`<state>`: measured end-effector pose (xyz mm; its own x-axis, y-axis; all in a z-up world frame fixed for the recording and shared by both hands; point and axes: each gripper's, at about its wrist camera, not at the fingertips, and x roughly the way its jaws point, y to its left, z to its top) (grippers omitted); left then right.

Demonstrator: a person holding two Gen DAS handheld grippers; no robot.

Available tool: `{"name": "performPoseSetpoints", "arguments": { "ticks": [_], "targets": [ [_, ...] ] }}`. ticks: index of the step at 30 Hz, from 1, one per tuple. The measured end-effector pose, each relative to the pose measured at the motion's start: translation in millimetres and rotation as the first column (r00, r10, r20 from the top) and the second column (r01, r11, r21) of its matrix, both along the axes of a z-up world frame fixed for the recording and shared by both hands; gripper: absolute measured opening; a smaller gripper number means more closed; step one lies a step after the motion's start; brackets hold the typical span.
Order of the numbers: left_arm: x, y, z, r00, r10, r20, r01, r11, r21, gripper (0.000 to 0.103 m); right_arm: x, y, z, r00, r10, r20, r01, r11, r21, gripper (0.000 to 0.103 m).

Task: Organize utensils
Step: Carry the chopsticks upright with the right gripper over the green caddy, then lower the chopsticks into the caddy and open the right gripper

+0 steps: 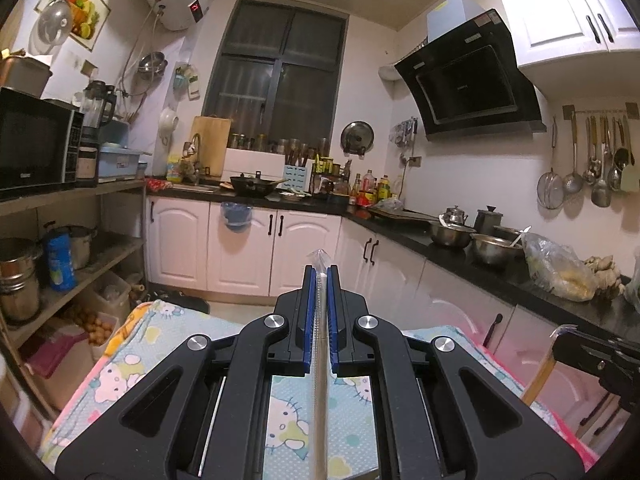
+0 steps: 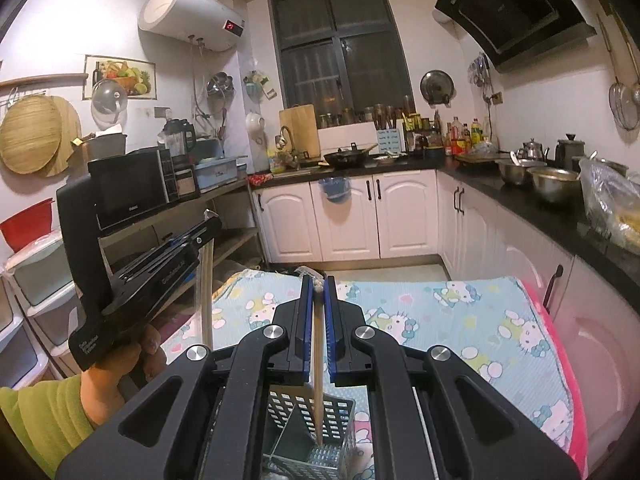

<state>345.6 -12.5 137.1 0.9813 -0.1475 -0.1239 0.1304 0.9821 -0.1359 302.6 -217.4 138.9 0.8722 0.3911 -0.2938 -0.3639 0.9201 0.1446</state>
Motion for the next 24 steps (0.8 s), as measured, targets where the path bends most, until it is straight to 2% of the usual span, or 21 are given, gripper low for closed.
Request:
{"name": "performPoseSetpoints", "arguments": {
  "ticks": [9, 24],
  "targets": [
    [-4, 1, -16, 1.000, 0.006, -0.003, -0.006, 1.000, 0.012, 0.002, 5, 3, -18, 1.000, -0.008, -0.023, 0.008, 1.000, -0.016, 0.006],
    [-19, 13, -39, 0.995, -0.016, -0.102, 0.016, 1.000, -0.010, 0.002, 12, -4, -41, 0.997, -0.025, -0.079, 0.026, 1.000, 0.010, 0.006]
  ]
}}
